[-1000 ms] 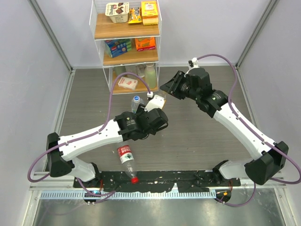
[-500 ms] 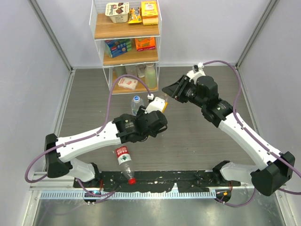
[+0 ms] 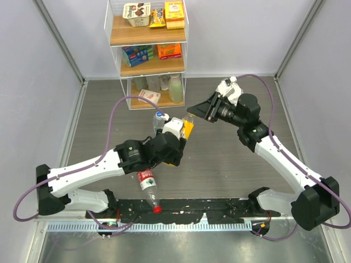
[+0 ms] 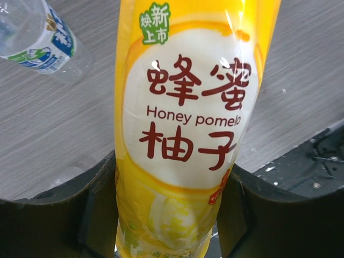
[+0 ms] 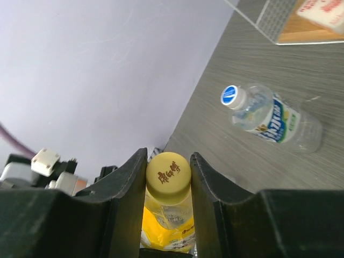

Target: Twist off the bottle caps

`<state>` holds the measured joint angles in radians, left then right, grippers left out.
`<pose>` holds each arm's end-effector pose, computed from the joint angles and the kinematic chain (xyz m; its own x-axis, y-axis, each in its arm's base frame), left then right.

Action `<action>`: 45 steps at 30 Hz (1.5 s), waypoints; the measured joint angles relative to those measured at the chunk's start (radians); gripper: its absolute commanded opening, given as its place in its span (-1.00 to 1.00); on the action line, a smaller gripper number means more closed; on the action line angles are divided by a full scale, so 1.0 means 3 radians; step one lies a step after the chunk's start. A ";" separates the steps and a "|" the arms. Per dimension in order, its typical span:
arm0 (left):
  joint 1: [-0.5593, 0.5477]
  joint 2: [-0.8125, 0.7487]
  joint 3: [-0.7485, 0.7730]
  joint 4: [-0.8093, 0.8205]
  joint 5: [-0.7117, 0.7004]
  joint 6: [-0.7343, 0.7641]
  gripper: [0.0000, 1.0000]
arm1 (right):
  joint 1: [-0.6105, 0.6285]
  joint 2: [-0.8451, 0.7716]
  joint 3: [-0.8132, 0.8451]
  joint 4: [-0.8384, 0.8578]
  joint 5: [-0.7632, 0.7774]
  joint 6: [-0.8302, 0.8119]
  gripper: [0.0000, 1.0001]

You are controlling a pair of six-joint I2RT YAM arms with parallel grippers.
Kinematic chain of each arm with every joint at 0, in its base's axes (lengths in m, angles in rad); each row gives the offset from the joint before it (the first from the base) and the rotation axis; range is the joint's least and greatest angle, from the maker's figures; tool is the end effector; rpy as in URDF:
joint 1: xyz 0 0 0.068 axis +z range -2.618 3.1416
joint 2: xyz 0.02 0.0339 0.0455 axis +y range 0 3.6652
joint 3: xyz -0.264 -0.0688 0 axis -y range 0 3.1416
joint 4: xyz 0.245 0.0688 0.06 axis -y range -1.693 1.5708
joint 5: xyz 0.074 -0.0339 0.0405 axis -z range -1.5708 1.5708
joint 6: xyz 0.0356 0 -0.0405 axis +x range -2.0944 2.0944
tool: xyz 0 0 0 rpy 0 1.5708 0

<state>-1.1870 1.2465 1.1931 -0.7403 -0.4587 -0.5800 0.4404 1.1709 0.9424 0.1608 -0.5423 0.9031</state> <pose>0.1112 -0.2333 0.3351 -0.6152 0.2112 -0.7595 0.4519 0.8839 -0.1202 0.2397 0.1333 0.3525 -0.6904 0.4182 -0.5903 -0.4664 0.3665 0.8051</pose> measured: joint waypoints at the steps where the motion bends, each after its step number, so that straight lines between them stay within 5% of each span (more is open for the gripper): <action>1: 0.0004 -0.0046 -0.0029 0.0041 0.0045 -0.0003 -0.77 | -0.0011 0.0000 -0.0015 0.0081 -0.0086 0.0010 -0.97; 12: 0.0019 -0.0675 -0.0520 0.0993 0.0908 -0.0027 -0.64 | -0.0121 -0.0183 -0.0151 0.1311 -0.0882 0.0292 -0.97; 23: 0.0014 -0.0760 -0.0615 0.1452 0.1433 -0.0033 -0.63 | -0.0134 -0.0098 -0.0206 0.2508 -0.1214 0.0879 -0.95; 25: 0.0014 -0.0760 -0.0615 0.1452 0.1434 -0.0033 -0.63 | -0.0144 -0.0098 -0.0206 0.2499 -0.1228 0.0882 -0.84; 29: 0.0015 -0.0760 -0.0631 0.1424 0.1376 -0.0039 -0.63 | -0.0145 -0.0109 -0.0155 0.2237 -0.1230 0.0722 -0.02; 36: -0.0011 -0.0759 -0.0651 0.1249 0.1214 0.0032 -0.63 | -0.0145 -0.0244 0.0167 0.1230 -0.1024 0.0163 0.92; 45: -0.0014 -0.0680 -0.0645 0.1005 0.0944 0.0043 -0.63 | -0.0145 -0.0285 0.0582 -0.0043 -0.0478 -0.0453 1.00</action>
<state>-1.1912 1.0424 0.9997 -0.4389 -0.1757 -0.5671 0.3969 1.0855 1.1172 0.1478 -0.6857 0.7673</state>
